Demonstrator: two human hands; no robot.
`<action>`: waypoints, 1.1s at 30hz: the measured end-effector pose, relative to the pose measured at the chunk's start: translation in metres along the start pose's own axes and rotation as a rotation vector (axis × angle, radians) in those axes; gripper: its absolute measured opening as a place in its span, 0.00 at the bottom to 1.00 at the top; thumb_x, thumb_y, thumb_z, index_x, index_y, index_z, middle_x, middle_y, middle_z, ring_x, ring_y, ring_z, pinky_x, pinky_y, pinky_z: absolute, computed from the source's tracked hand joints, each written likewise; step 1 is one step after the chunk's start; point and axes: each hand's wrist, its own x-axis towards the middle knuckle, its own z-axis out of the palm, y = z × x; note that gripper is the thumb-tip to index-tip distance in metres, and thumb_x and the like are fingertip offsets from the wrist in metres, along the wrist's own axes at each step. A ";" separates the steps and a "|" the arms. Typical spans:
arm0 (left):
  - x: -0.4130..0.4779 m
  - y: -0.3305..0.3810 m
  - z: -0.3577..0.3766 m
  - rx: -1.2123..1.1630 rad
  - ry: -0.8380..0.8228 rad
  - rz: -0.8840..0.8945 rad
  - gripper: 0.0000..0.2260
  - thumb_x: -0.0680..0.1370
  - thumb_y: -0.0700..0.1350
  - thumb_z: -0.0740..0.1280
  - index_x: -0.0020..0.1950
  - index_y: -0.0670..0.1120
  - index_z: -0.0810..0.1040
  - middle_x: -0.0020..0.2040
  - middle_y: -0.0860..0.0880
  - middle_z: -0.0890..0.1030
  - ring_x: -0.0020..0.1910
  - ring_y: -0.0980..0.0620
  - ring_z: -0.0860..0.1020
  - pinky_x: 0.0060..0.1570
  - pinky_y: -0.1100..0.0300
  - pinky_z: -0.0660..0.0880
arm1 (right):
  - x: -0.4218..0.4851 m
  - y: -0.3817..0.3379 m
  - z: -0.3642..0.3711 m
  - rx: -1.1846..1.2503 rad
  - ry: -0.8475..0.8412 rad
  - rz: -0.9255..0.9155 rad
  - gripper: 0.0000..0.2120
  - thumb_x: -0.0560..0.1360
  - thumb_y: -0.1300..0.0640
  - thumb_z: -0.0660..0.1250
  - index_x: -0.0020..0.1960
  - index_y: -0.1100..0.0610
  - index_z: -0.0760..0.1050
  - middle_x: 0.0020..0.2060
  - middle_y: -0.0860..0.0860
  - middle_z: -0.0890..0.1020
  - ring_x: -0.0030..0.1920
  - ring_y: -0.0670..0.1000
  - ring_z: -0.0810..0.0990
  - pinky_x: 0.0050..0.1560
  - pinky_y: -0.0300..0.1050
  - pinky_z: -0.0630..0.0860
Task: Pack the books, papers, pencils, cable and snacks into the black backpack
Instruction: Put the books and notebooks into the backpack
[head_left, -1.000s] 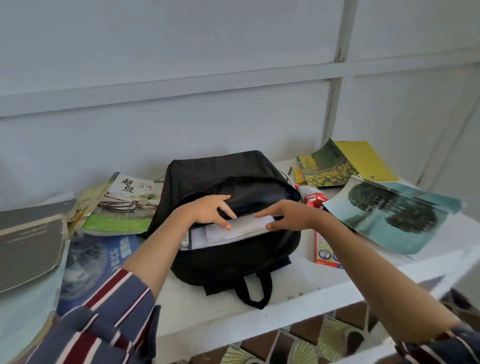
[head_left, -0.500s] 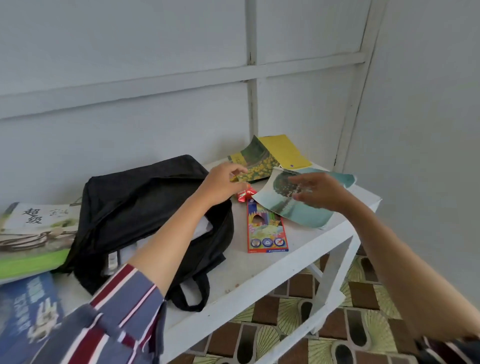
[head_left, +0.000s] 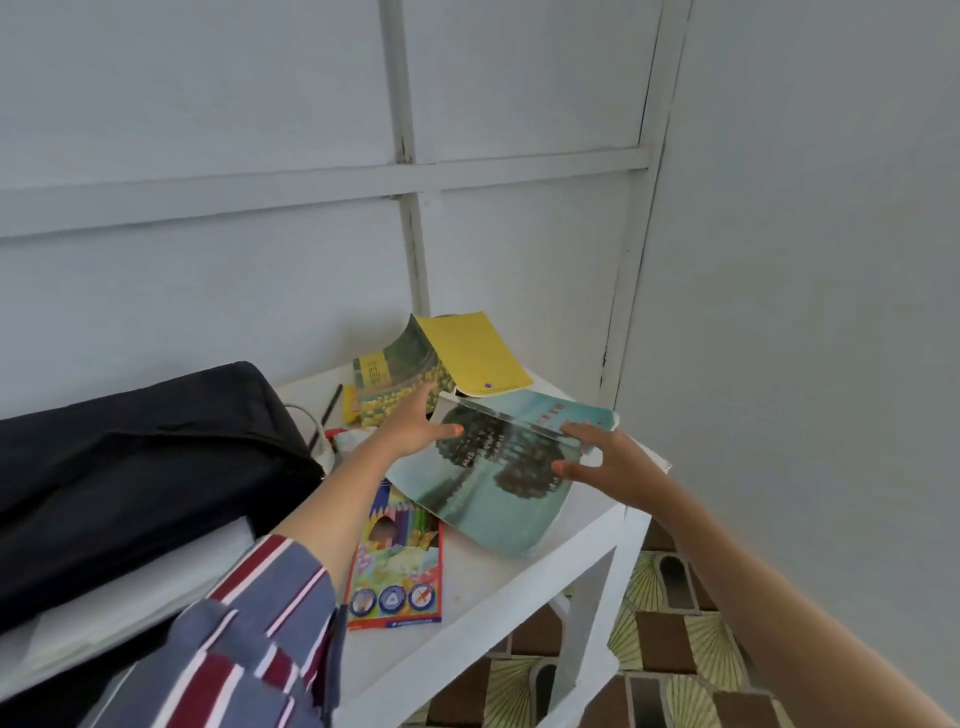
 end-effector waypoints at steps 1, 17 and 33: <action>0.004 -0.002 0.002 -0.017 -0.001 -0.011 0.39 0.73 0.49 0.71 0.77 0.46 0.52 0.76 0.45 0.56 0.73 0.45 0.60 0.68 0.51 0.61 | 0.002 0.002 0.003 0.007 0.011 -0.018 0.25 0.74 0.50 0.68 0.68 0.55 0.69 0.65 0.54 0.73 0.61 0.53 0.72 0.60 0.44 0.68; 0.033 -0.007 -0.002 -0.178 0.153 0.117 0.31 0.70 0.38 0.74 0.71 0.48 0.67 0.64 0.44 0.73 0.63 0.44 0.71 0.58 0.52 0.71 | 0.018 0.004 -0.002 0.173 0.284 -0.137 0.10 0.78 0.56 0.62 0.57 0.55 0.77 0.40 0.53 0.82 0.45 0.55 0.80 0.45 0.49 0.74; 0.016 0.044 -0.030 -0.415 0.383 0.273 0.24 0.72 0.34 0.70 0.65 0.49 0.69 0.50 0.47 0.74 0.48 0.47 0.77 0.46 0.59 0.77 | 0.043 -0.016 -0.047 0.412 0.431 -0.298 0.04 0.79 0.60 0.60 0.49 0.55 0.72 0.40 0.51 0.79 0.42 0.50 0.77 0.42 0.41 0.75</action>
